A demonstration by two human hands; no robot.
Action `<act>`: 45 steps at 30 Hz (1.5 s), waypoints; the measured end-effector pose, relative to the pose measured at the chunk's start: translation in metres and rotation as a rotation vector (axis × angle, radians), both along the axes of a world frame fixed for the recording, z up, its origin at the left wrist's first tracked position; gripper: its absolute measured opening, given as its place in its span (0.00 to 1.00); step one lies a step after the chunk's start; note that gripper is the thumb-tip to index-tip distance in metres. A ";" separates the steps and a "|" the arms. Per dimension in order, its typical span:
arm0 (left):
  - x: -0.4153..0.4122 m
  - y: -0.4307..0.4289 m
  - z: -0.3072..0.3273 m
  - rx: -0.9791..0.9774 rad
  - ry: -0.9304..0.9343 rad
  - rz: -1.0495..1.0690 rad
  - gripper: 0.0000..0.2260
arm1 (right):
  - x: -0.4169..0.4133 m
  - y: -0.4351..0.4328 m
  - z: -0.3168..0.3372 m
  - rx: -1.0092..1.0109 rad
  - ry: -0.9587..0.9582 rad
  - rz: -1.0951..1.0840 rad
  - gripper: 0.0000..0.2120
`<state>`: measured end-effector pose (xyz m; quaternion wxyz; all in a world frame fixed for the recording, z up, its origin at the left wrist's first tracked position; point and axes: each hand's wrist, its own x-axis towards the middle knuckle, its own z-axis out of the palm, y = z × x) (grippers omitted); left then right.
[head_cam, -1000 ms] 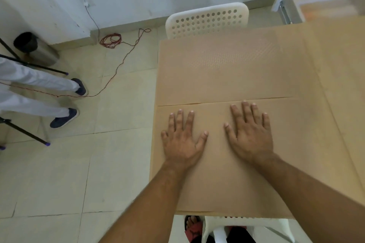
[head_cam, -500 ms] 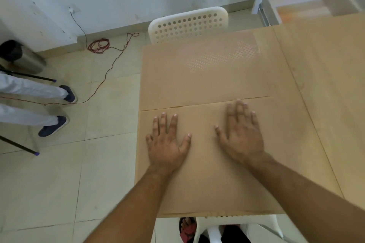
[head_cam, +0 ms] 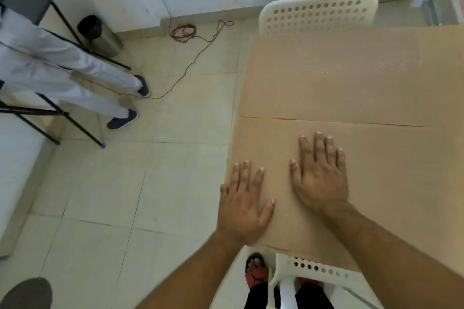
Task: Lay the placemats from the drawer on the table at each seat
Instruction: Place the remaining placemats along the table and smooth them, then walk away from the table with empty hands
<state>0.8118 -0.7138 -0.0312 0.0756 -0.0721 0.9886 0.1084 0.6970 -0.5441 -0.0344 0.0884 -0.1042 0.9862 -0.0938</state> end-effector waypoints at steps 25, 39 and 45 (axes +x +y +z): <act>-0.005 -0.091 0.071 0.427 0.069 0.064 0.28 | 0.053 -0.100 0.084 -0.399 -0.124 -0.016 0.28; -0.067 -0.299 0.177 0.588 0.196 -0.132 0.27 | 0.037 -0.262 0.183 -0.701 -0.022 -0.117 0.30; -0.150 -0.353 0.198 0.592 0.262 -0.170 0.26 | -0.045 -0.312 0.203 -0.702 0.044 -0.080 0.32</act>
